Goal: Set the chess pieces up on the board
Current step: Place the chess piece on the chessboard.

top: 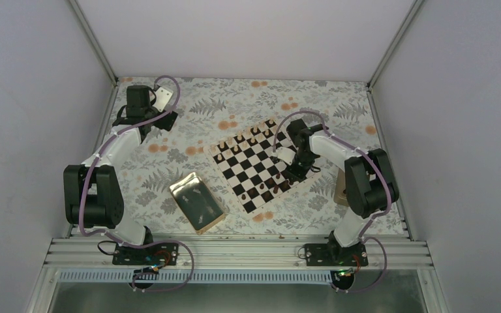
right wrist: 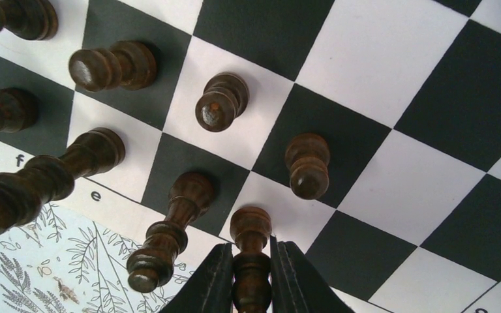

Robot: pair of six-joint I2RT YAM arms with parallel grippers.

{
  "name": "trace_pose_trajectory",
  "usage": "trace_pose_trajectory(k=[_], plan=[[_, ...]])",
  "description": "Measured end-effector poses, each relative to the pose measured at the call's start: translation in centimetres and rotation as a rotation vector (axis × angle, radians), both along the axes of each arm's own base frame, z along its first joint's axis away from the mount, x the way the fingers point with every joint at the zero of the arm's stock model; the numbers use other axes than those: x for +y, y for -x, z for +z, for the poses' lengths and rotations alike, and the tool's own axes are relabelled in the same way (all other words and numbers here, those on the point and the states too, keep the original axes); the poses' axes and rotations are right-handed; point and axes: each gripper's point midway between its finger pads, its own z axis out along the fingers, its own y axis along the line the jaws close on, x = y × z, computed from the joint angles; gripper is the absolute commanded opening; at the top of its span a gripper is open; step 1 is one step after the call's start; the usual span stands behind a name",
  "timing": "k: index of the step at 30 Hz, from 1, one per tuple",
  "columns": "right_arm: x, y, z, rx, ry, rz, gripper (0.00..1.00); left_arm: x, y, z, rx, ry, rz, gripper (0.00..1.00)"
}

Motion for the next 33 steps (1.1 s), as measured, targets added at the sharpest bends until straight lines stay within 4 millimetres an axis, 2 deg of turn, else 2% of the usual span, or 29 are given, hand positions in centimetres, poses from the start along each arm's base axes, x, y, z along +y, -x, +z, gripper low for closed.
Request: trace_pose_trajectory(k=[5,10,16,24,29,33], plan=[[0.0,0.1,-0.1,-0.001,0.000,-0.003,0.22,0.0,0.0,0.0,0.002,0.000,0.001,1.00],[-0.3,0.3,-0.4,0.004,0.010,-0.014,0.33,0.0,0.0,-0.1,0.004,-0.001,0.001,1.00],[-0.1,0.0,0.0,-0.022,-0.001,-0.018,0.41,0.1,-0.1,-0.4,0.011,-0.003,0.003,1.00],[-0.6,-1.0,3.4,-0.140,-0.032,-0.037,0.50,0.3,0.0,-0.3,0.014,-0.010,0.013,1.00],[-2.1,-1.6,5.2,-0.199,-0.033,-0.081,0.54,0.3,0.1,-0.5,0.023,-0.010,0.013,1.00],[-3.9,-2.0,7.3,-0.269,-0.035,-0.130,0.57,0.3,0.5,0.0,0.028,-0.010,0.012,1.00]])
